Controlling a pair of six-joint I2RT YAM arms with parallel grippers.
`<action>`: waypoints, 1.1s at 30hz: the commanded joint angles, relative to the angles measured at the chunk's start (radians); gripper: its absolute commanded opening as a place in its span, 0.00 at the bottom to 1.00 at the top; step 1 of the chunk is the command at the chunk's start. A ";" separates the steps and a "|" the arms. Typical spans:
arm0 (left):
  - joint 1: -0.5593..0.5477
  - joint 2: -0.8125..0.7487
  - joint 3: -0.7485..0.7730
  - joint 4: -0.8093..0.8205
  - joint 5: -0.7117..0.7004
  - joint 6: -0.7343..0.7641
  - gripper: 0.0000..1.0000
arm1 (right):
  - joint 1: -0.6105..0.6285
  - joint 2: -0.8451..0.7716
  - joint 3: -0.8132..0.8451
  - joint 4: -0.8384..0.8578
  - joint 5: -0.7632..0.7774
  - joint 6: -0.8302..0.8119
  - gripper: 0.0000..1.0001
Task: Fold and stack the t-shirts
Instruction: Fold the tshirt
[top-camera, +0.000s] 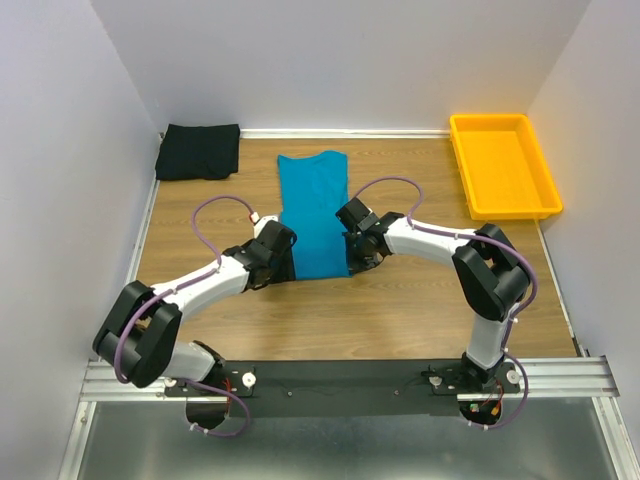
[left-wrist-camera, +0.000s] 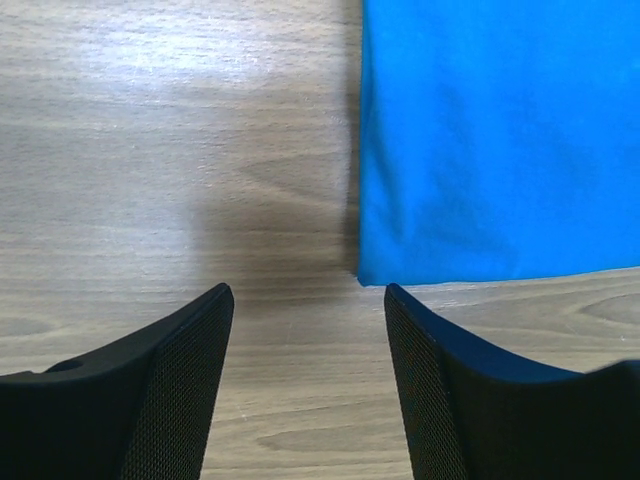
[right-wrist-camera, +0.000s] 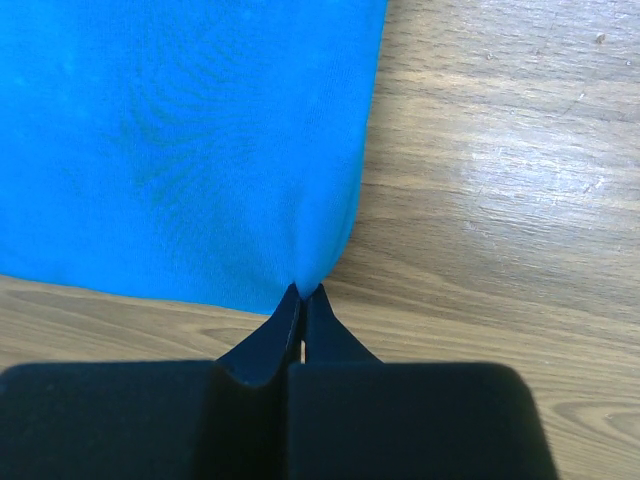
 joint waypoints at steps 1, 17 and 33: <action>-0.014 0.018 -0.005 0.058 -0.035 -0.012 0.66 | 0.013 0.057 -0.044 -0.065 0.054 -0.014 0.00; -0.097 0.198 0.046 0.056 -0.064 -0.036 0.53 | 0.025 0.052 -0.067 -0.059 0.055 -0.026 0.01; -0.116 0.218 0.038 0.015 -0.046 -0.041 0.00 | 0.026 0.035 -0.089 -0.051 0.060 -0.051 0.01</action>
